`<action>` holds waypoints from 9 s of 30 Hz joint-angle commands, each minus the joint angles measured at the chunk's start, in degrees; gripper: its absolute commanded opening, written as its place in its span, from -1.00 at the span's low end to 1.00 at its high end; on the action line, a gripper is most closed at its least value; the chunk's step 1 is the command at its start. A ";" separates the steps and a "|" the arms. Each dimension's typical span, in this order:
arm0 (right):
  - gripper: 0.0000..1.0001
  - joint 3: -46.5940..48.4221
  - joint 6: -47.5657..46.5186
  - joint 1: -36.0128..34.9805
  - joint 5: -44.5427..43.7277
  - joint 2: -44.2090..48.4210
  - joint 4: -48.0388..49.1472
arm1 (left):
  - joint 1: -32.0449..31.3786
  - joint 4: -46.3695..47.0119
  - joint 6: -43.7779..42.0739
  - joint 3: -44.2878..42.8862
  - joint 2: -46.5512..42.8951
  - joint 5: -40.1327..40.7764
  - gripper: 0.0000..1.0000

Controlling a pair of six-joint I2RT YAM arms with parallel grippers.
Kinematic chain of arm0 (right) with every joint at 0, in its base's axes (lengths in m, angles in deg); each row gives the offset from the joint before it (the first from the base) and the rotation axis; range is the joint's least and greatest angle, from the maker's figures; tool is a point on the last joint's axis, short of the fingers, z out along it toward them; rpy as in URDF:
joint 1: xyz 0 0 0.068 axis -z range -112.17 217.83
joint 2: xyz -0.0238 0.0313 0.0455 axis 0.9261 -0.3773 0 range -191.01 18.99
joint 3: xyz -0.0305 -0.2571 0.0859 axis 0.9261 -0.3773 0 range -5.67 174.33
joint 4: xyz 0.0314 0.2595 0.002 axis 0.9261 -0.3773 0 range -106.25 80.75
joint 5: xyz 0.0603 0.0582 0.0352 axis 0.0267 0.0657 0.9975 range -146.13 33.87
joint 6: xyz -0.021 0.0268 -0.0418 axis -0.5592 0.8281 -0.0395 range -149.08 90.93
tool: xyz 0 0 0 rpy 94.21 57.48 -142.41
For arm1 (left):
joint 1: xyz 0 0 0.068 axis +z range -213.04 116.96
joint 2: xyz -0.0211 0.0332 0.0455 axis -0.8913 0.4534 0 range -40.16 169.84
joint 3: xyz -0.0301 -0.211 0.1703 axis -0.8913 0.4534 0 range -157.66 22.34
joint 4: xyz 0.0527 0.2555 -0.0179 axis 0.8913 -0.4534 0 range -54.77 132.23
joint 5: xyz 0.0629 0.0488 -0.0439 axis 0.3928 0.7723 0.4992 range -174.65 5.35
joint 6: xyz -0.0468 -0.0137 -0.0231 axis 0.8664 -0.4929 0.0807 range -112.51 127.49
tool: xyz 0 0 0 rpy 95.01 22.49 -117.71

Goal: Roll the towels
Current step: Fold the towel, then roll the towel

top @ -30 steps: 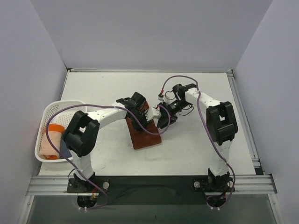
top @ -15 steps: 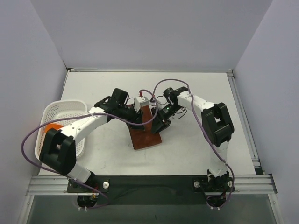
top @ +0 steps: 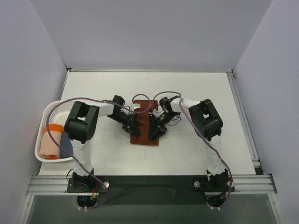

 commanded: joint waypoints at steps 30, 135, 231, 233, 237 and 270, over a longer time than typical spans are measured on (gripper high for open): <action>-0.32 5.95 -2.03 0.53 -7.96 1.35 -1.89 | -25.76 13.90 -34.67 16.12 -37.13 50.05 0.56; -1.00 -13.21 -47.47 -18.80 -28.98 18.84 3.22 | -0.13 -43.06 -42.15 -22.91 8.94 2.15 0.04; -0.15 -10.64 -37.98 7.14 -28.08 51.07 -17.54 | -13.56 -46.46 -55.59 -25.36 21.04 12.87 -0.61; -0.16 -13.28 -36.76 0.23 -29.40 53.54 -15.44 | -13.39 -47.01 -55.16 -26.94 21.94 12.96 -0.60; -0.13 -19.09 -33.32 -13.32 -34.75 53.65 -6.57 | -13.39 -47.53 -54.63 -27.74 23.26 13.22 -0.59; -1.00 -22.26 -42.11 -27.51 -41.11 22.97 17.20 | -10.05 -39.12 -47.87 -22.83 17.03 12.87 -0.21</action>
